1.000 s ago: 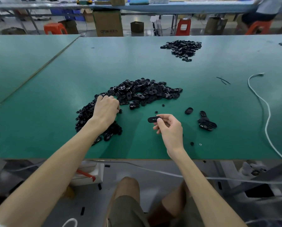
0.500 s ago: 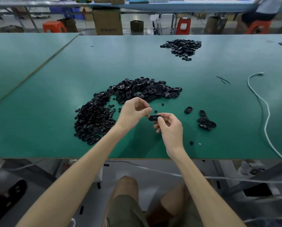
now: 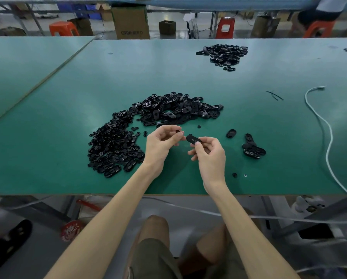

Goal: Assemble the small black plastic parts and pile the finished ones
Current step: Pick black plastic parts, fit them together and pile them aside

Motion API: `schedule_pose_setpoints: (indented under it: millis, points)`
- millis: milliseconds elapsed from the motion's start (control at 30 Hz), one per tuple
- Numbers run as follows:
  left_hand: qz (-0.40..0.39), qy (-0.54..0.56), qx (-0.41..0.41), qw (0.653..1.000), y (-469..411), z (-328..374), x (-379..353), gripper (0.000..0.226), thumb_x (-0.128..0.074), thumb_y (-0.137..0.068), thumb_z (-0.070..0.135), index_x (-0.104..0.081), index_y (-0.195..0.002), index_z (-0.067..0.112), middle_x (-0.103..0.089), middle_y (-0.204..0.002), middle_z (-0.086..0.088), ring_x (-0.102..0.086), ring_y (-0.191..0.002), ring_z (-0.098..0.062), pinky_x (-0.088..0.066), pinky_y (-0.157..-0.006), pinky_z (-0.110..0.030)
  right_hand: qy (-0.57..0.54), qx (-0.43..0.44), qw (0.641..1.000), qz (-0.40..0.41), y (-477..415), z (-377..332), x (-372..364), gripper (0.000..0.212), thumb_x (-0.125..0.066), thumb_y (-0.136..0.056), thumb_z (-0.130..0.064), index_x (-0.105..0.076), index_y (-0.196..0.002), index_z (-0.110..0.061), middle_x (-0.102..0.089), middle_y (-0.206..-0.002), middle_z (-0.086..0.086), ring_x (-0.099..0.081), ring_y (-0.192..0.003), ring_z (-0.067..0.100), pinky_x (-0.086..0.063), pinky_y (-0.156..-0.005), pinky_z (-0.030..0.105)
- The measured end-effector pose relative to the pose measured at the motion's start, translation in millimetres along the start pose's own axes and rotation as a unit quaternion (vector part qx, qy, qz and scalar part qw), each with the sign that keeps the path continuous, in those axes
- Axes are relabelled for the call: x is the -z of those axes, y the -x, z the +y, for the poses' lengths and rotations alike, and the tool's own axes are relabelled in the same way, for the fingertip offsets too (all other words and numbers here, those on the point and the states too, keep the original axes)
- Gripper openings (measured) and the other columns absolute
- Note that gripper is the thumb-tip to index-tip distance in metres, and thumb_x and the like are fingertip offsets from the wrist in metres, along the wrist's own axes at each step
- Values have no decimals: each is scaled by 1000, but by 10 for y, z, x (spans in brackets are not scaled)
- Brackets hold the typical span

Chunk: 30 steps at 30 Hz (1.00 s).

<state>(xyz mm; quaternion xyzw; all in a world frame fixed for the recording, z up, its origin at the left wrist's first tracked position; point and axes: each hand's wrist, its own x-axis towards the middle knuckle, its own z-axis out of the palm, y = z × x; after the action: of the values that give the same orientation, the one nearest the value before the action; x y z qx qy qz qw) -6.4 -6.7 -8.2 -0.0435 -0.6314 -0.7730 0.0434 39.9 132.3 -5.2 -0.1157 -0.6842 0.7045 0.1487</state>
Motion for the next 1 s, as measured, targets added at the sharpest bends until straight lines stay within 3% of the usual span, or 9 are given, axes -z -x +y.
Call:
schedule_pose_setpoints:
  millis: [133,267,467,800,1000]
  points:
    - [-1,21,-6,1000,22,-3,0,13,-79,-85,1,-72,-96,4,-78,-100,-13,-76,-94,-27,-55,-76,-25,-6,2,1000,7,1,8,13,5,-62,-99,-7,-62,-100,-12,-76,-85,0,-73,-71,14,-54,-61,22]
    - [-2,1,8,1000,18,-10,-3,14,-83,-80,3,-77,-88,12,-78,-91,-2,-70,-88,-15,-54,-84,-25,1,5,1000,17,-4,32,14,4,-65,-99,-11,-63,-99,-14,-74,-81,-3,-72,-69,10,-54,-62,21]
    - [-55,-40,-12,998,24,-18,-22,9,-80,-87,9,-78,-96,9,-74,-79,-3,-65,-72,-12,-53,-72,-22,24,16,999,20,-7,64,18,1,-67,-99,-17,-68,-99,-18,-74,-82,-1,-66,-63,4,-54,-69,22]
    - [-78,-113,-16,990,13,-47,-56,12,-81,-86,7,-75,-95,12,-76,-83,2,-70,-72,-9,-52,-69,-17,-2,11,1000,27,-12,34,12,6,-65,-98,-8,-66,-100,-14,-74,-90,3,-72,-74,5,-54,-64,17]
    - [-63,-151,-21,986,-11,-88,-61,9,-80,-87,9,-75,-92,14,-77,-84,3,-69,-75,-8,-54,-75,-21,-3,12,1000,7,-9,26,22,8,-66,-97,-7,-67,-100,-15,-75,-91,3,-73,-77,5,-54,-64,17]
